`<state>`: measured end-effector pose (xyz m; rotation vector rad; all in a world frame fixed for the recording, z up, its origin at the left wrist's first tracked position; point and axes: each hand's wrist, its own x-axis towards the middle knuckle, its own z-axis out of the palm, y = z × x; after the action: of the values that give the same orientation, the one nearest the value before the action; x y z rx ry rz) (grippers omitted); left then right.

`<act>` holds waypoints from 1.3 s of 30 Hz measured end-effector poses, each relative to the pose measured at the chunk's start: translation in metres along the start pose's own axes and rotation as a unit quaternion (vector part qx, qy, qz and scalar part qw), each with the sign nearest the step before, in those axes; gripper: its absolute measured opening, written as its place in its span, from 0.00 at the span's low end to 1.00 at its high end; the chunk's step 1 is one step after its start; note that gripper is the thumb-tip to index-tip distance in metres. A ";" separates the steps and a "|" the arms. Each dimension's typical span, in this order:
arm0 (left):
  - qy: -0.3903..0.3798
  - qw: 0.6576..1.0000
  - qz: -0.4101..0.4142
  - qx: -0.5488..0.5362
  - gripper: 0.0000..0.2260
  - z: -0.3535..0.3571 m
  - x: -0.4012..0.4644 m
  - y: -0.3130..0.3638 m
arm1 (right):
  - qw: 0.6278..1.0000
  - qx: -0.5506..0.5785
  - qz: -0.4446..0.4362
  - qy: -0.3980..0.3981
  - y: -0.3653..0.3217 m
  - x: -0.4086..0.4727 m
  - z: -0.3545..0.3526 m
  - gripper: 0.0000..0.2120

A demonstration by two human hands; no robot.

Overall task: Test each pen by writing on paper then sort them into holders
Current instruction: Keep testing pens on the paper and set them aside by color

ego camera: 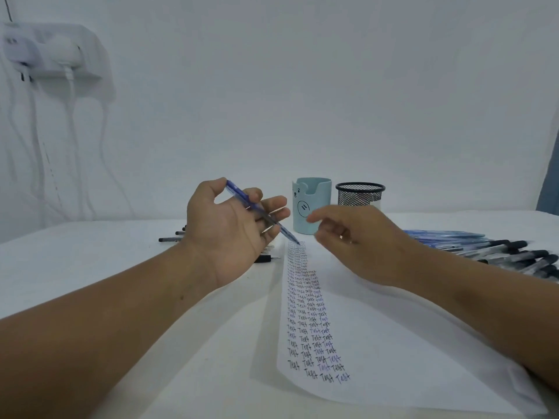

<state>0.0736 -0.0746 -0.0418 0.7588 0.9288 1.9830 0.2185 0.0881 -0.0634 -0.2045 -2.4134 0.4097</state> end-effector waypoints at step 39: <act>-0.123 0.597 0.043 0.791 0.27 -0.026 0.003 -0.011 | 0.972 0.174 0.136 -0.079 0.002 0.024 0.031 0.16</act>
<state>0.0564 -0.0762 -0.0647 1.8959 2.4221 0.4916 0.1798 0.0891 -0.0725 -0.3583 -2.4226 0.9977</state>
